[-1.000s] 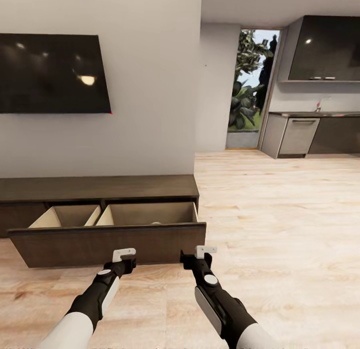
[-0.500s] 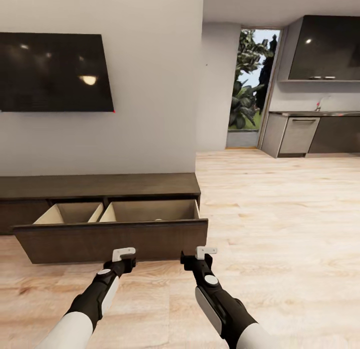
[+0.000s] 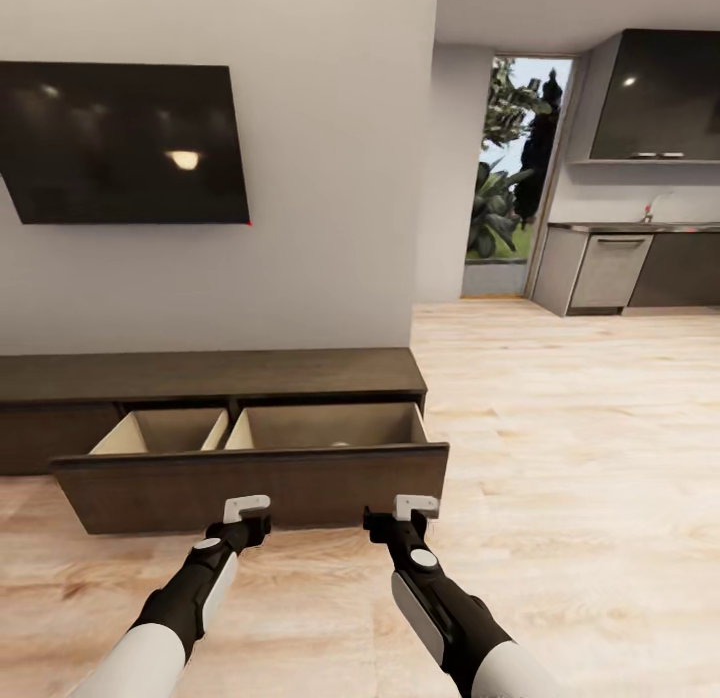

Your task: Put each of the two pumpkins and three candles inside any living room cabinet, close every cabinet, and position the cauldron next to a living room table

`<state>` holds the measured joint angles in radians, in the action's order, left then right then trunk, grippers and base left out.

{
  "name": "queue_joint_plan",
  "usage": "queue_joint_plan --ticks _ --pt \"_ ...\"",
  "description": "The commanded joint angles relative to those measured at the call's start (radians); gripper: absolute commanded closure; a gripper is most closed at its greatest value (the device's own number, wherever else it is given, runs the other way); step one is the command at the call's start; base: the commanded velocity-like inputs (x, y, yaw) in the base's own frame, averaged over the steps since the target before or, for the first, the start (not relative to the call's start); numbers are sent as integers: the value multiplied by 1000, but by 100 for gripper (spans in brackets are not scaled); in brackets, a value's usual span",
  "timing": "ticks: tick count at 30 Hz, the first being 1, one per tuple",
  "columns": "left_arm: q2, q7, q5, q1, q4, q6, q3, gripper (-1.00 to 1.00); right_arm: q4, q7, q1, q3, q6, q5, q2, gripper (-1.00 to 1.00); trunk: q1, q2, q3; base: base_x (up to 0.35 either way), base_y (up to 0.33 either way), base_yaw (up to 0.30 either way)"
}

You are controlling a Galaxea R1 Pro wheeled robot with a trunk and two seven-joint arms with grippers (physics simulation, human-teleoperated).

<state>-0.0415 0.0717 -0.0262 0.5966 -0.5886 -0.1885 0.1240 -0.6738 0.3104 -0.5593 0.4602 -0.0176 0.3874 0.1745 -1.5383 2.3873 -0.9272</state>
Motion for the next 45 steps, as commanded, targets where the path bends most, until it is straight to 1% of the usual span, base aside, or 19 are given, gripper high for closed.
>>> queue_joint_plan --ticks 1,6,10,26,30,32,35,36,40,45 --pt "-1 0 -3 0 -2 -5 3 -100 1 7 -1 3 -2 6 0 -100 0 0 -1 252 226 0" --pt "-1 0 -3 0 -2 -5 3 -100 2 7 -2 3 -1 7 0 -100 0 0 -1 243 81 0" --pt "-1 -2 -2 0 -2 -5 0 -100 2 7 -2 3 -1 7 0 -100 0 0 -1 46 3 0" --pt "-1 -2 -3 0 -2 -4 -1 -100 3 7 -2 3 -1 7 0 -100 -62 112 -51 0 0 0" --pt "-1 -1 -3 0 -2 -3 -2 -100 3 7 -2 3 0 7 0 -100 -64 114 -67 0 0 0" --pt "-1 -1 -3 0 -2 11 -3 -100 3 7 -2 3 1 7 0 -100 -64 114 -74 0 0 0" --pt "-1 -1 -4 0 4 86 -2 -100 3 7 -2 3 4 7 0 -100 -66 115 -86 0 0 0" --pt "-1 0 -3 0 5 97 -2 -100 3 7 -2 3 4 6 0 -100 -66 115 -90 0 0 0" --pt "-1 0 -3 0 7 116 -1 -100 3 7 -2 3 5 5 0 -100 -66 115 -90 0 0 0" --pt "-1 0 -4 0 8 121 -1 -100 3 7 -2 3 7 5 0 -100 -66 115 -90 31 0 0"
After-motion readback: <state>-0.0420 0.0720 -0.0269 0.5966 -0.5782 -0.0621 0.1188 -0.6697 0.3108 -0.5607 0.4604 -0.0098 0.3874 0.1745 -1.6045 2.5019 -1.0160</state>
